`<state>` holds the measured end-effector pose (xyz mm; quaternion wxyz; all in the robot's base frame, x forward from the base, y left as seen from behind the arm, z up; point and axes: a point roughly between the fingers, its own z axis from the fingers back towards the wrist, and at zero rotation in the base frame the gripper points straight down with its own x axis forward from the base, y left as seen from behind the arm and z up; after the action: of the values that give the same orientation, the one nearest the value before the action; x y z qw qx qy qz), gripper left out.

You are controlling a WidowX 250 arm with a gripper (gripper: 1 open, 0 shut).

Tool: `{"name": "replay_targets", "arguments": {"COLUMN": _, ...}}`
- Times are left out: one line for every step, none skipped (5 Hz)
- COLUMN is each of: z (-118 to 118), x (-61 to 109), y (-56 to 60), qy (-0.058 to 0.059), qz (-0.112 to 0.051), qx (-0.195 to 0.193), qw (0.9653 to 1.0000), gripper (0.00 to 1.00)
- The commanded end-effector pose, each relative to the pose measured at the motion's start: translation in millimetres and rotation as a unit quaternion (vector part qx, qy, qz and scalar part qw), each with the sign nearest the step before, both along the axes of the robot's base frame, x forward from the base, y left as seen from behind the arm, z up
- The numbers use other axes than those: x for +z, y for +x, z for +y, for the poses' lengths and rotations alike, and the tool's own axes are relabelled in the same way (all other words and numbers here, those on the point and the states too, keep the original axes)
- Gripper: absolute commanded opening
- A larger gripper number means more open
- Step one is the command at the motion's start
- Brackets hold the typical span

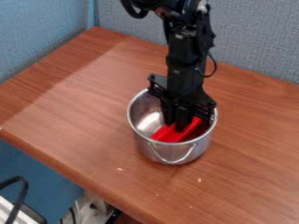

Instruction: Move the red object from the metal pot to the table

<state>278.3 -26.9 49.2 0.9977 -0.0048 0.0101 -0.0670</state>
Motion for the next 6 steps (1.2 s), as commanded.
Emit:
{"name": "replay_targets", "arguments": {"z": 0.1, "x": 12.1, "y": 2.5, "qy": -0.006, "qz": -0.016, "qx": 0.005, "qw": 0.9998, "gripper": 0.00}}
{"name": "replay_targets", "arguments": {"z": -0.1, "x": 17.2, "y": 2.5, "qy": -0.008, "qz": -0.020, "qx": 0.007, "qw": 0.9998, "gripper": 0.00}}
{"name": "replay_targets", "arguments": {"z": -0.2, "x": 21.3, "y": 2.3, "qy": -0.009, "qz": -0.023, "qx": 0.009, "qw": 0.9997, "gripper": 0.00}}
{"name": "replay_targets", "arguments": {"z": -0.2, "x": 25.4, "y": 2.3, "qy": -0.010, "qz": -0.026, "qx": 0.011, "qw": 0.9995, "gripper": 0.00}}
{"name": "replay_targets", "arguments": {"z": -0.5, "x": 30.2, "y": 2.4, "qy": -0.011, "qz": -0.030, "qx": 0.013, "qw": 0.9994, "gripper": 0.00}}
{"name": "replay_targets", "arguments": {"z": -0.9, "x": 36.4, "y": 2.0, "qy": -0.012, "qz": -0.035, "qx": 0.014, "qw": 0.9992, "gripper": 0.00}}
